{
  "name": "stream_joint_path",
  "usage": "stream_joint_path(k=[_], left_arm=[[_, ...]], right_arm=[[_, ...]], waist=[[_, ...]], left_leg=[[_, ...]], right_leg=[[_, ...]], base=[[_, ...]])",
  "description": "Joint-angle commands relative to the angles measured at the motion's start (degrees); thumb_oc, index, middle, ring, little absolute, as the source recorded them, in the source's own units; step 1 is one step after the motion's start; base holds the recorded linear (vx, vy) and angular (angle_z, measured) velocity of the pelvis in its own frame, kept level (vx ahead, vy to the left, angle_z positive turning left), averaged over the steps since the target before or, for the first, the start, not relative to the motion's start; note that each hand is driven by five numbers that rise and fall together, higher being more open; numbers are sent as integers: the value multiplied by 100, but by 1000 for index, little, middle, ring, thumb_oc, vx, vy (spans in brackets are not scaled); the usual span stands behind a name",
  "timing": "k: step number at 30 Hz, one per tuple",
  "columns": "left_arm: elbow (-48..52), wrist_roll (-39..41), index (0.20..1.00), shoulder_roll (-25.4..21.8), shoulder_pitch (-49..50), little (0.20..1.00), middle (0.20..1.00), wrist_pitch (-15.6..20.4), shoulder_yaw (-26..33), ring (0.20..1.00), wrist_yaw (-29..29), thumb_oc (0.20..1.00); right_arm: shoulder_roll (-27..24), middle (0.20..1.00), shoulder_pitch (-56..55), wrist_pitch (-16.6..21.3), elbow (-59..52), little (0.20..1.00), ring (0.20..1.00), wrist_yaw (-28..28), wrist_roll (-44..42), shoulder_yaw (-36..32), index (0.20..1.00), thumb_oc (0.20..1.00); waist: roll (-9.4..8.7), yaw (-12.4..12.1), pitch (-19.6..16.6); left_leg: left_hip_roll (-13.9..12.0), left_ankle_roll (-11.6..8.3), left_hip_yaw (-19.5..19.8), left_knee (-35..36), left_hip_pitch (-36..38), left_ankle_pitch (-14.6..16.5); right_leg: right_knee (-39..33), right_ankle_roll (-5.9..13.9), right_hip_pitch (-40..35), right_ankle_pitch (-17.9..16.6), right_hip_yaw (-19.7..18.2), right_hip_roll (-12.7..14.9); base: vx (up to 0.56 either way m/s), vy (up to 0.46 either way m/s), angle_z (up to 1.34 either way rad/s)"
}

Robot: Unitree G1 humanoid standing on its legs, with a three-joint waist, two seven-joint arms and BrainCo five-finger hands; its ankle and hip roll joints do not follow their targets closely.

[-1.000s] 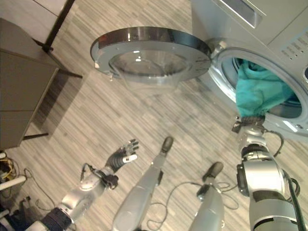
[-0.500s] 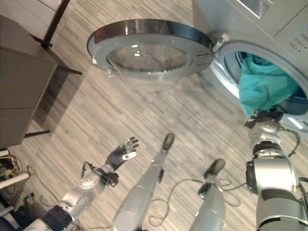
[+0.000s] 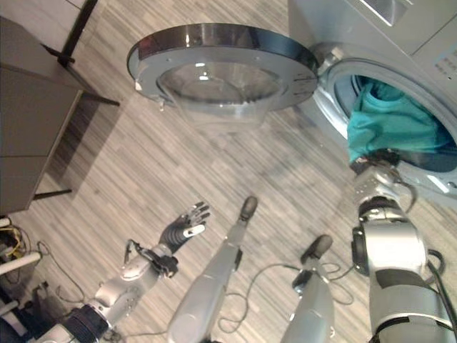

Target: Grab the laundry basket,head to the washer,open it,put in the laundry and shut it.

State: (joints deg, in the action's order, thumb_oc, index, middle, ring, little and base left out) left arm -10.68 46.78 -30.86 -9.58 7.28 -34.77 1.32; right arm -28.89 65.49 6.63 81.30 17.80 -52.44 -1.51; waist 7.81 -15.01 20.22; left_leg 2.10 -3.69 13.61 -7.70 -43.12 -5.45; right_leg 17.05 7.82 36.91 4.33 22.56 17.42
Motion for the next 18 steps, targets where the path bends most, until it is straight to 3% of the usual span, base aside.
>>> stream_joint_path(k=[1,5,9,12,15,16,17,18], left_arm=[[205,22,1000,55,-52,1000,1000,176,-69,1000,-54,1000],[185,62,1000,79,-67,1000,1000,121,-160,1000,-161,1000],[157,54,1000,89,-59,1000,1000,173,-224,1000,-247,1000],[241,47,1000,5,37,1000,1000,230,-192,1000,-216,1000],[286,-29,1000,-62,79,1000,1000,243,-184,1000,-200,1000],[303,-26,1000,-97,98,1000,1000,253,-139,1000,-195,1000],[322,9,1000,-132,151,1000,1000,287,-19,1000,-179,1000],[324,23,1000,-152,197,1000,1000,293,27,1000,-159,1000]], right_arm=[[-289,200,384,757,-660,200,200,30,-858,86,200,200],[-348,200,1043,1851,-1964,200,200,328,-1653,-129,200,200],[-353,200,1034,2518,-3492,200,200,983,-888,-115,200,200],[-420,200,738,2394,-3442,200,200,1297,-404,-268,200,200],[-535,200,625,2186,-3036,200,200,1254,-398,-355,200,200],[-657,200,514,2015,-2791,200,200,1274,-263,-336,200,200],[-928,200,202,1581,-2159,200,200,1228,-54,-284,200,200],[-1124,313,83,1309,-1715,313,313,1072,-48,-237,313,313]], waist=[[-1,-153,46],[-138,-130,-53],[-185,-36,-106],[-189,1,-125],[-189,-2,-151],[-179,2,-143],[-162,19,-106],[-152,15,-101]], left_leg=[[380,330,-509,493,58,158],[347,269,-480,619,201,137],[365,264,-411,620,302,171],[410,264,-399,551,247,207],[422,268,-382,538,205,213],[425,267,-380,540,189,206],[418,257,-380,562,174,184],[414,252,-367,581,172,166]], right_leg=[[233,-498,-588,1165,242,-654],[41,-438,-773,1083,211,-705],[84,-448,-865,1123,222,-701],[71,-454,-889,1121,254,-706],[63,-447,-861,1108,261,-701],[67,-447,-846,1108,263,-698],[65,-454,-828,1120,270,-696],[85,-466,-815,1136,277,-696]], base=[[0,0,0],[18,-12,-2],[37,-17,2],[22,-27,4],[9,2,9],[8,-1,5],[0,0,0],[0,0,0]])
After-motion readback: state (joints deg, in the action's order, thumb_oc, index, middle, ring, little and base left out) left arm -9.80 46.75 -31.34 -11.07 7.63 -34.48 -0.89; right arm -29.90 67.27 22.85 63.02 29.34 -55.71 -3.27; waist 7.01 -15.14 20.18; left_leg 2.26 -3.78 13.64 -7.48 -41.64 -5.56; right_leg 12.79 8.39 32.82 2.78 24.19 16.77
